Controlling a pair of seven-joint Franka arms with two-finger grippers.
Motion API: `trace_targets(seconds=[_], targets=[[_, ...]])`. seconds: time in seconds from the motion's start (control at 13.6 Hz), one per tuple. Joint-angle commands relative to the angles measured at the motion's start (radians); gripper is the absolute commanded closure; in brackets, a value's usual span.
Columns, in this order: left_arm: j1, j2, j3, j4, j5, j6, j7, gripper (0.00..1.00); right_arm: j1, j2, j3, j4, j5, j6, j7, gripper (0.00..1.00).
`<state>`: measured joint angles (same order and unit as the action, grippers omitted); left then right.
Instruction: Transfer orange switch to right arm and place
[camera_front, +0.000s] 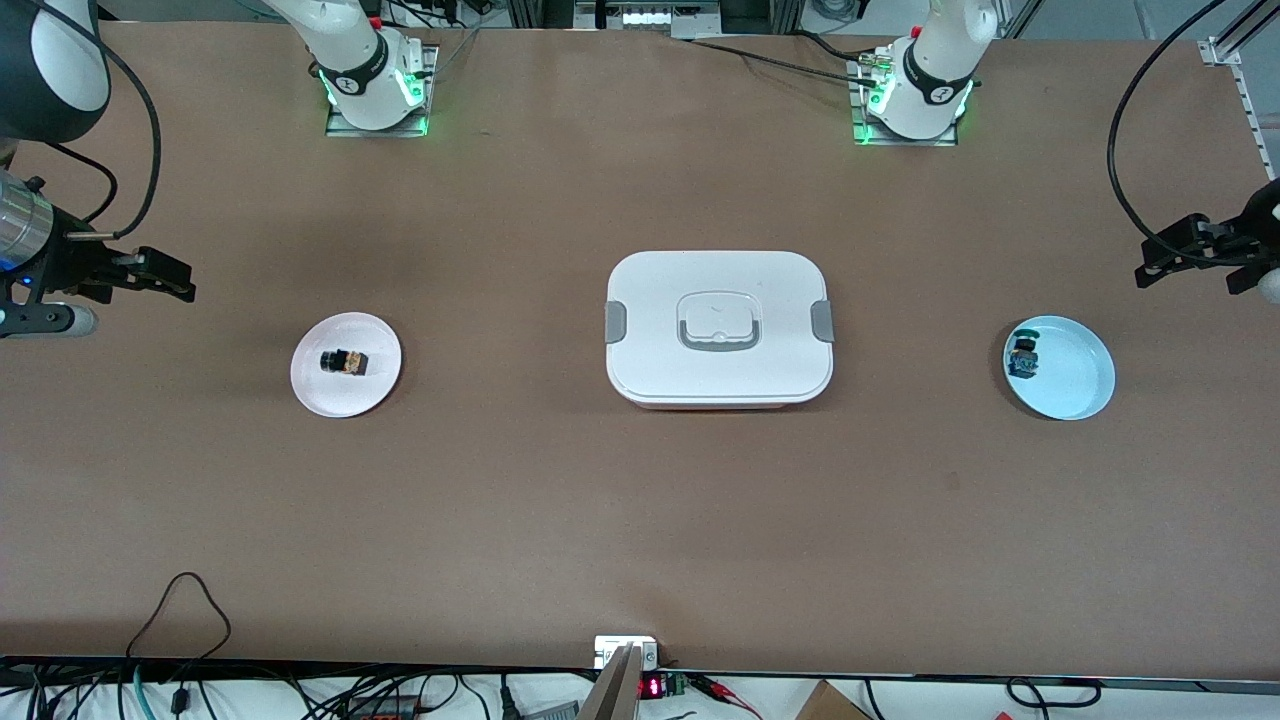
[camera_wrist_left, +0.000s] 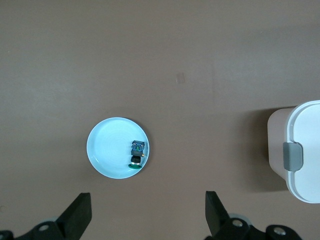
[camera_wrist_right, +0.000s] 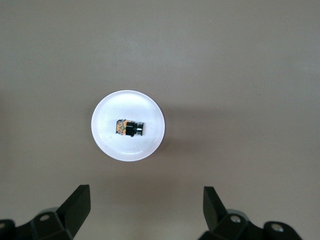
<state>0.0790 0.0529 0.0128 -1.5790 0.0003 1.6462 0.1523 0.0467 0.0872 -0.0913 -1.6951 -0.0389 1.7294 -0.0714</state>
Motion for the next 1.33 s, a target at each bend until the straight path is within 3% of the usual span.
trace_targets(seconds=[0.0, 1.25], targets=[[0.004, 0.022, -0.001, 0.034, -0.016, -0.014, -0.003, 0.0, -0.01, -0.061, 0.008, -0.049, -0.01, 0.022, 0.008, 0.0], [-0.01, 0.019, -0.027, 0.063, -0.019, -0.016, -0.017, 0.0, -0.007, -0.04, 0.012, 0.095, 0.022, -0.106, 0.045, 0.0]])
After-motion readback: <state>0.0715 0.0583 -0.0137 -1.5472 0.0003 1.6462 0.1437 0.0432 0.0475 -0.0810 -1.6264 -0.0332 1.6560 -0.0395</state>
